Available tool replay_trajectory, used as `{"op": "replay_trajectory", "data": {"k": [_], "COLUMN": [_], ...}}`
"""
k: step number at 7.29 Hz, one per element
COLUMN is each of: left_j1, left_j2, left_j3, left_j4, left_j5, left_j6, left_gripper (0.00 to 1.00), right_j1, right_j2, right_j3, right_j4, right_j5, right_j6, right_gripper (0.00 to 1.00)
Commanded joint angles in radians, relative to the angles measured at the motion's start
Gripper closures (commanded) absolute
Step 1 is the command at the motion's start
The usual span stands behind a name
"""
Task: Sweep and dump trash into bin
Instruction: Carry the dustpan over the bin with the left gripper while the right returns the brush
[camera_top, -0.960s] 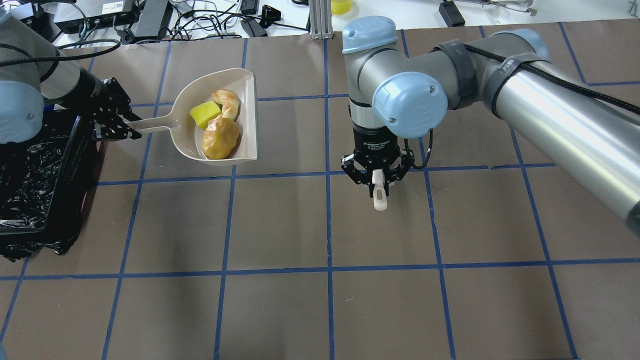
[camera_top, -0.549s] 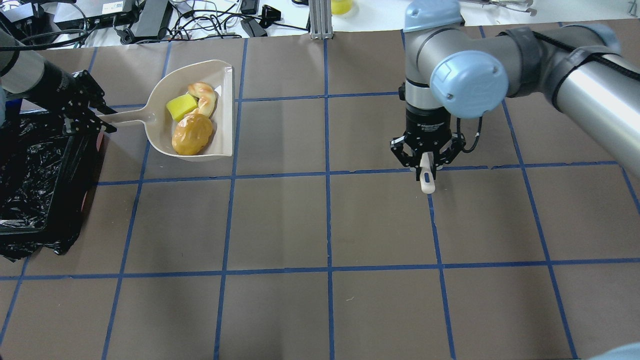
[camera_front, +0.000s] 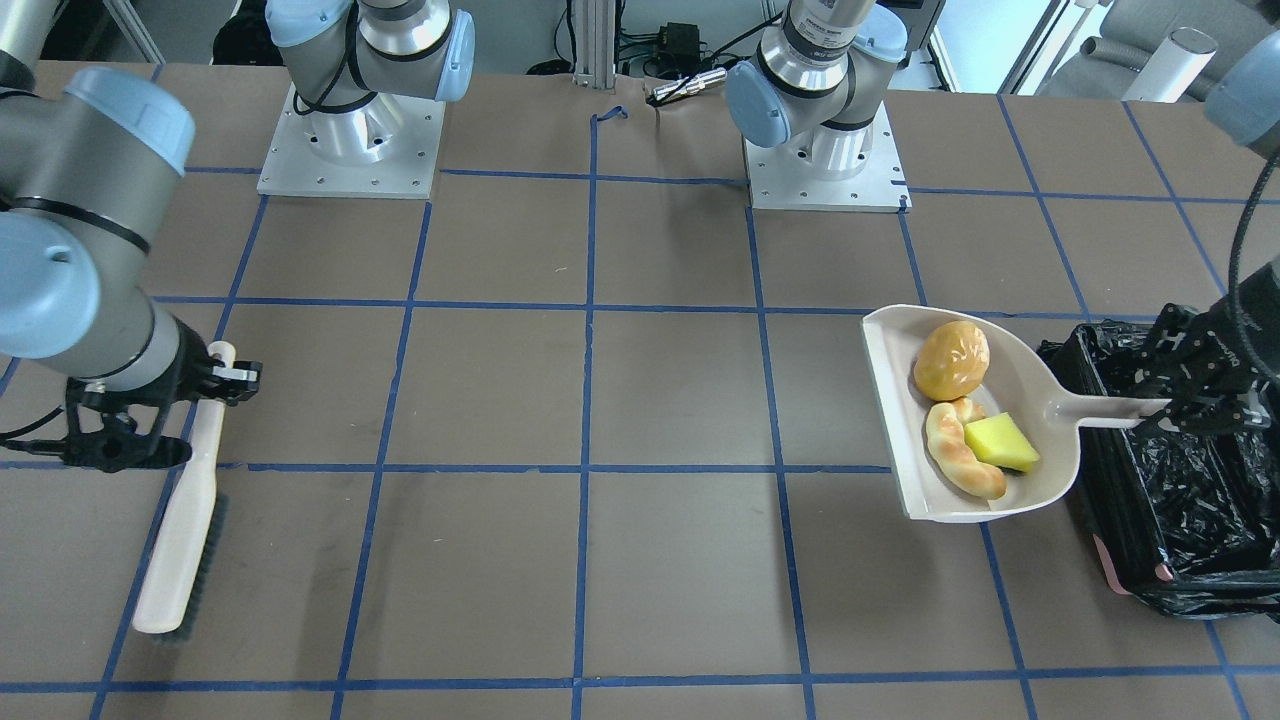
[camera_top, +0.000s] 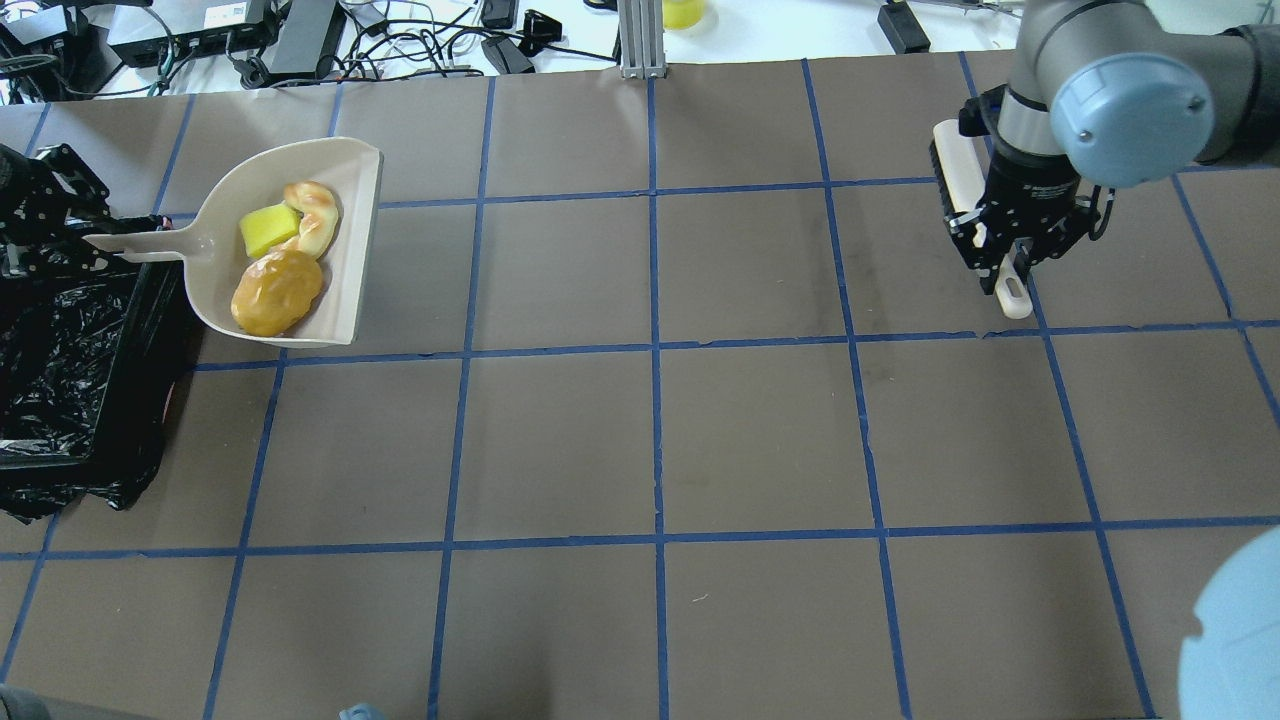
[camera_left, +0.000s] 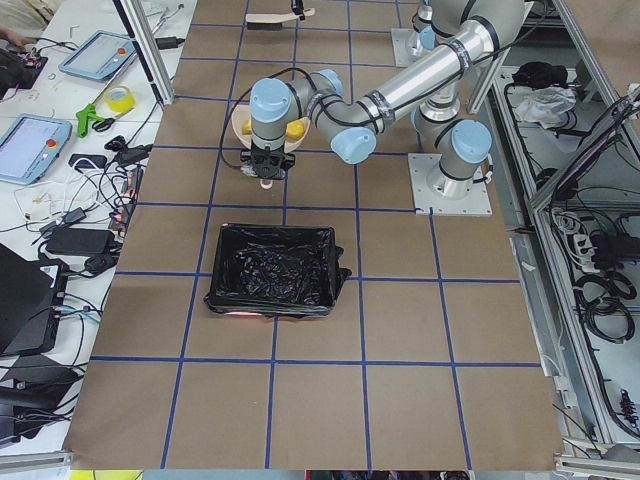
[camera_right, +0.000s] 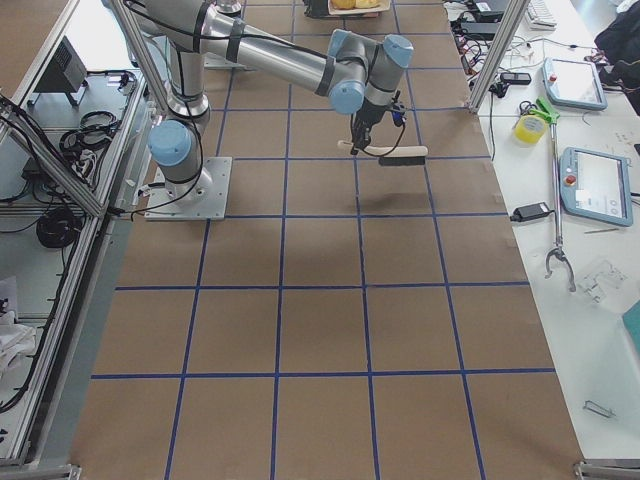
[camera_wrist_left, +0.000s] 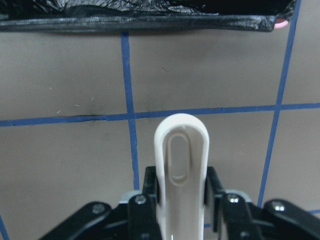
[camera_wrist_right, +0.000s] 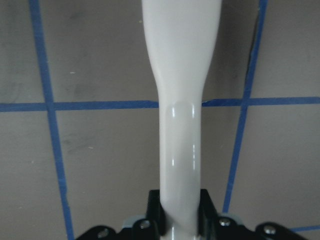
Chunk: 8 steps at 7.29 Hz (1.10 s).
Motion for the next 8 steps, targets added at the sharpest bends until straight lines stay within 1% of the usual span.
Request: {"op": "replay_trajectory", "data": {"k": [1,2,4,5,6,8], "left_j1": [0.084,0.118,0.152,0.178,0.201,0.236], "left_j2": [-0.047,-0.068,-0.110,-0.139,-0.160,-0.189], "left_j3": [0.047,0.076,0.149,0.203,0.217,0.263], "left_j4": [-0.011,-0.011,-0.010,-0.010,-0.011,-0.001], "left_j5": [0.020,0.023,0.073,0.081,0.080,0.101], "left_j6": [0.153,0.224,0.348,0.411,0.434,0.502], "left_gripper": [1.00,1.00,1.00,1.00,1.00,1.00], "right_j1": [-0.122,-0.138,-0.141,-0.144,-0.152,-0.169], "right_j2": [0.042,0.051,0.080,0.088,0.087,0.082], "right_j3": [0.014,0.028,0.039,0.040,0.063,0.117], "right_j4": [-0.056,-0.057,-0.089,-0.090,-0.091,-0.157], "right_j5": [0.007,0.010,-0.004,-0.004,-0.001,-0.001], "right_j6": [-0.120,-0.121,-0.123,-0.127,-0.128,-0.140], "right_gripper": [1.00,1.00,1.00,1.00,1.00,1.00]}}
